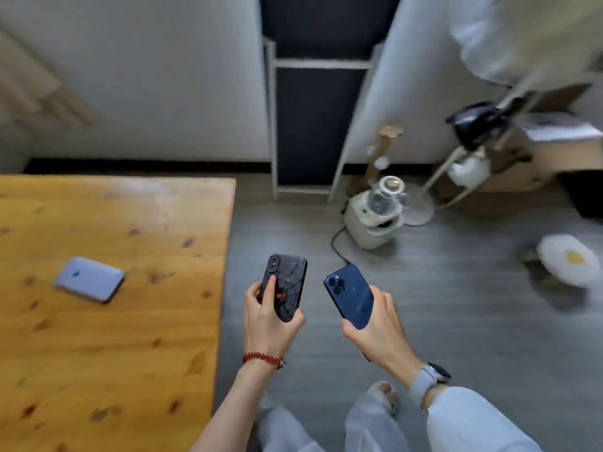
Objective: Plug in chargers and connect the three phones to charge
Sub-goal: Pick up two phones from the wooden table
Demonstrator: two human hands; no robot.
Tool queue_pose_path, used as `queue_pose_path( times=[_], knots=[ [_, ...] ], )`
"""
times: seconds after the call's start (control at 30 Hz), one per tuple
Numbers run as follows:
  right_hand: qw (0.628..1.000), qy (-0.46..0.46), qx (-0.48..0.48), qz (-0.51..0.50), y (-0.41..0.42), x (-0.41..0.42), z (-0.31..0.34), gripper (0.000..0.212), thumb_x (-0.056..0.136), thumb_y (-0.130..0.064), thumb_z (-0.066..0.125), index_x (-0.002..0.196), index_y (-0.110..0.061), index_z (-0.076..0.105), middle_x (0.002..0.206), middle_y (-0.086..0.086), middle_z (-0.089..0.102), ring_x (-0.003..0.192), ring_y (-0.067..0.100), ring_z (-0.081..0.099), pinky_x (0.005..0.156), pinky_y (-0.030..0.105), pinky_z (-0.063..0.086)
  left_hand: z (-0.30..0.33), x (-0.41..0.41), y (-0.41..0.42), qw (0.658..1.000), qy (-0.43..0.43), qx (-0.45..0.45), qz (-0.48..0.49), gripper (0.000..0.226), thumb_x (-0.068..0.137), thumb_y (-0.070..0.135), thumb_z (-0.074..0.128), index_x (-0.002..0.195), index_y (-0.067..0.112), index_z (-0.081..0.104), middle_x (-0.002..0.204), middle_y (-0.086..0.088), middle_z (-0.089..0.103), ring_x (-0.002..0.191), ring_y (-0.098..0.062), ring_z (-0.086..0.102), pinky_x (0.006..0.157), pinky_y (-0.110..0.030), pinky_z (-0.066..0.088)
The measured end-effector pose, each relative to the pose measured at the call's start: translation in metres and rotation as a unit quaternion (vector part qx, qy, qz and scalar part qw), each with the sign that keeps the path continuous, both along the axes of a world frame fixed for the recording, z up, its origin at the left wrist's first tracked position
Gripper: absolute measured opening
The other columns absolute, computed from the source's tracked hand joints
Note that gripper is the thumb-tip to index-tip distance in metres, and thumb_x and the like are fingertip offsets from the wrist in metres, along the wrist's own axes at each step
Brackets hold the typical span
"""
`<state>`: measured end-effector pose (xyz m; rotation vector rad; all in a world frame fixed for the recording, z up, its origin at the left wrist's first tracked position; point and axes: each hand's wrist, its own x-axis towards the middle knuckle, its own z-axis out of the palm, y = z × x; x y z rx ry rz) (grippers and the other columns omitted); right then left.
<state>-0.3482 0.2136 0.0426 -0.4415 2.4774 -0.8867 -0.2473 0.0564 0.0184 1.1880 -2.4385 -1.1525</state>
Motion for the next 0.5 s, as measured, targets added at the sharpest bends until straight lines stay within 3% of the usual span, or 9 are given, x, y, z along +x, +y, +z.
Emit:
queue_pose_path(
  times=[0.13, 0.27, 0.4, 0.5],
  knots=[
    [0.993, 0.008, -0.012, -0.116, 0.116, -0.056, 0.008, 0.053, 0.068, -0.03, 0.066, 0.112, -0.023, 0.039, 0.099, -0.005, 0.037, 0.104, 0.02, 0.044, 0.079, 0.03, 0.045, 0.009, -0.095, 0.104, 0.994, 0.019, -0.006, -0.107, 0.076, 0.063, 0.021, 0.076, 0.132, 0.01, 0.045, 0.129, -0.019, 0.041, 0.123, -0.03, 0.045, 0.096, -0.023, 0.034],
    [0.972, 0.025, -0.007, -0.233, 0.227, -0.102, 0.013, 0.066, 0.067, -0.033, 0.068, 0.122, -0.019, 0.035, 0.112, 0.003, 0.042, 0.11, 0.025, 0.045, 0.088, 0.042, 0.047, 0.018, -0.183, 0.216, 0.976, 0.034, 0.017, -0.212, 0.077, 0.059, 0.032, 0.065, 0.131, 0.012, 0.045, 0.13, -0.017, 0.039, 0.123, -0.028, 0.044, 0.099, -0.023, 0.035],
    [0.944, 0.046, 0.005, -0.326, 0.321, -0.141, 0.016, 0.071, 0.067, -0.034, 0.069, 0.127, -0.017, 0.034, 0.118, 0.006, 0.044, 0.115, 0.025, 0.044, 0.09, 0.039, 0.047, 0.028, -0.254, 0.321, 0.948, 0.039, 0.022, -0.316, 0.081, 0.058, 0.035, 0.062, 0.133, 0.012, 0.041, 0.131, -0.016, 0.037, 0.125, -0.027, 0.041, 0.103, -0.031, 0.04],
    [0.919, 0.058, 0.006, -0.391, 0.387, -0.168, 0.013, 0.075, 0.069, -0.032, 0.071, 0.131, -0.013, 0.032, 0.123, 0.007, 0.044, 0.118, 0.024, 0.041, 0.092, 0.034, 0.043, 0.03, -0.305, 0.391, 0.923, 0.039, 0.004, -0.382, 0.087, 0.057, 0.03, 0.069, 0.134, 0.007, 0.035, 0.125, -0.016, 0.04, 0.118, -0.028, 0.044, 0.098, -0.028, 0.04]
  ],
)
